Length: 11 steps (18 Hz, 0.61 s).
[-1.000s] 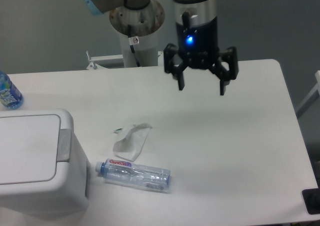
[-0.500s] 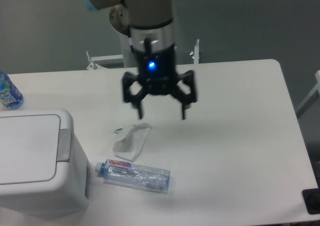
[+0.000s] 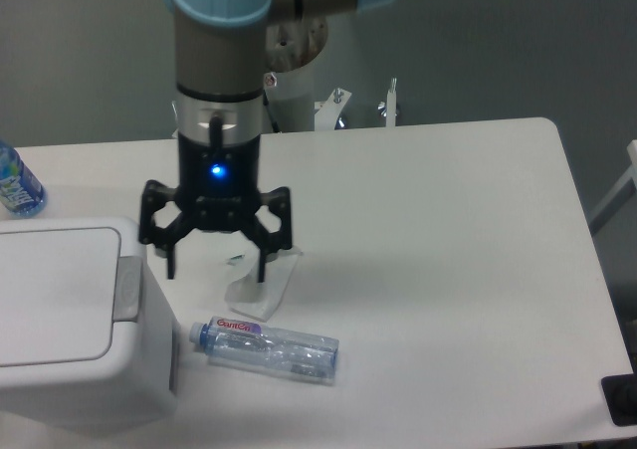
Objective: Open the trash can
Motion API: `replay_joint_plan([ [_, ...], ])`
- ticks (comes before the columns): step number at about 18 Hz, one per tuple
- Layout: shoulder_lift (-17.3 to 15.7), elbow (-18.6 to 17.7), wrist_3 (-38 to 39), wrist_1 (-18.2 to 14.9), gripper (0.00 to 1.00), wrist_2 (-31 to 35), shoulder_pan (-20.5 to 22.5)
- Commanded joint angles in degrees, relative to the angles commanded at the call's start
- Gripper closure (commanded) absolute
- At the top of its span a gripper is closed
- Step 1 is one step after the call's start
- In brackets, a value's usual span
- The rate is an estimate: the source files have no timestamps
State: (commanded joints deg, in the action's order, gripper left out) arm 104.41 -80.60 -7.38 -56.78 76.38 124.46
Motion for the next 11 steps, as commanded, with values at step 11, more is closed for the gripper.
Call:
replay_joint_plan([
  [11,1.32,-0.09,0.0,0.0,0.0,0.09,-1.32],
])
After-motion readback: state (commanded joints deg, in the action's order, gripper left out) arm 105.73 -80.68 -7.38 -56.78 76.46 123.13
